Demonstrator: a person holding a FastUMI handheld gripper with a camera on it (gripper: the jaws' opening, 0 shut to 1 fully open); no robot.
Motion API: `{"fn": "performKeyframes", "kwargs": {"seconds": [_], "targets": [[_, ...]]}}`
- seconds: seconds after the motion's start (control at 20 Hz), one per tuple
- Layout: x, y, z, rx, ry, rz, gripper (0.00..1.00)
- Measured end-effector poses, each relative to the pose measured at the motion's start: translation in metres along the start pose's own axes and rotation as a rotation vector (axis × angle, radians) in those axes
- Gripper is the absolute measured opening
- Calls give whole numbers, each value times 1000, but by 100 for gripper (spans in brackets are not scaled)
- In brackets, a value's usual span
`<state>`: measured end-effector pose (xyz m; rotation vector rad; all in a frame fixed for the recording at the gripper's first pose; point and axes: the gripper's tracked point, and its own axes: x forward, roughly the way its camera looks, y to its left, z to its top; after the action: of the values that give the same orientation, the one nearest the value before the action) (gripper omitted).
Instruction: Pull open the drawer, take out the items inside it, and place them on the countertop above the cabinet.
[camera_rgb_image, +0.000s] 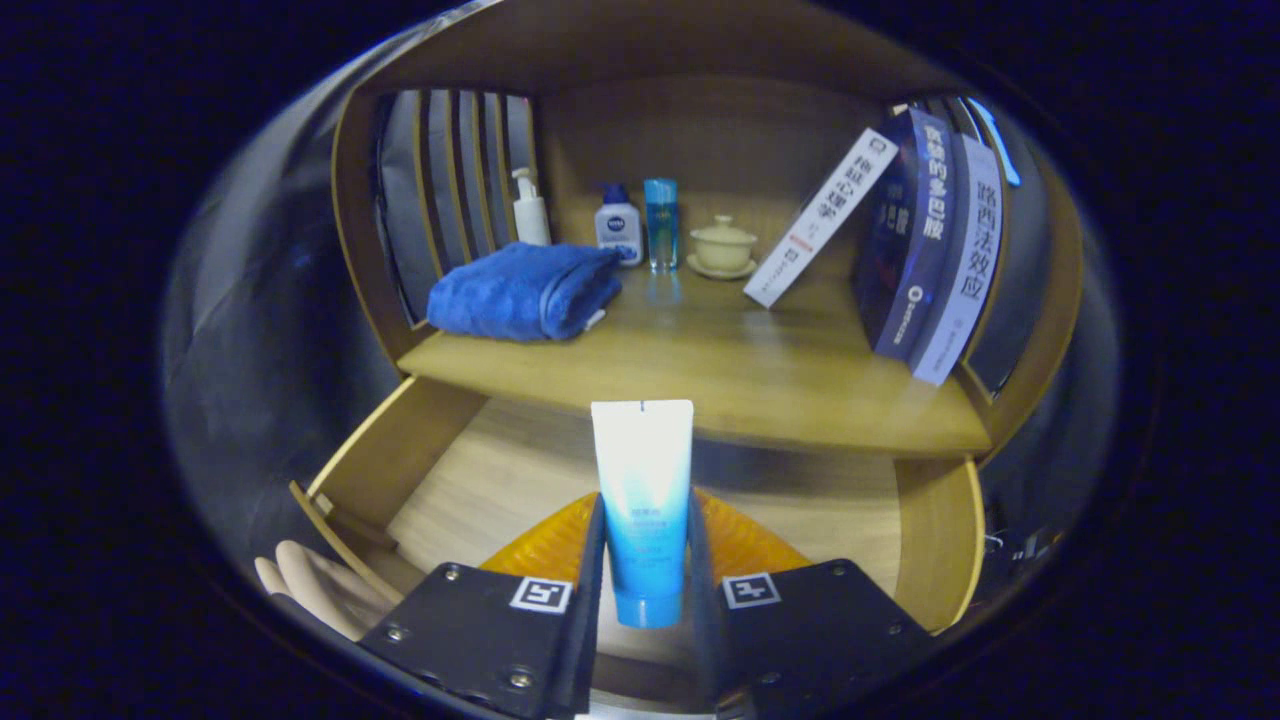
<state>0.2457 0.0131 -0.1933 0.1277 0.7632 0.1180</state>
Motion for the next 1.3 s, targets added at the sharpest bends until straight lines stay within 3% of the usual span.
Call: {"fn": "performKeyframes", "kwargs": {"seconds": [0.35, 0.75, 1.0, 1.3], "targets": [[-6, 19, 37, 14, -61, 32, 40], [37, 24, 66, -60, -79, -19, 40], [47, 32, 77, -35, -82, -14, 40], [65, 14, 96, -16, -97, -80, 40]]}}
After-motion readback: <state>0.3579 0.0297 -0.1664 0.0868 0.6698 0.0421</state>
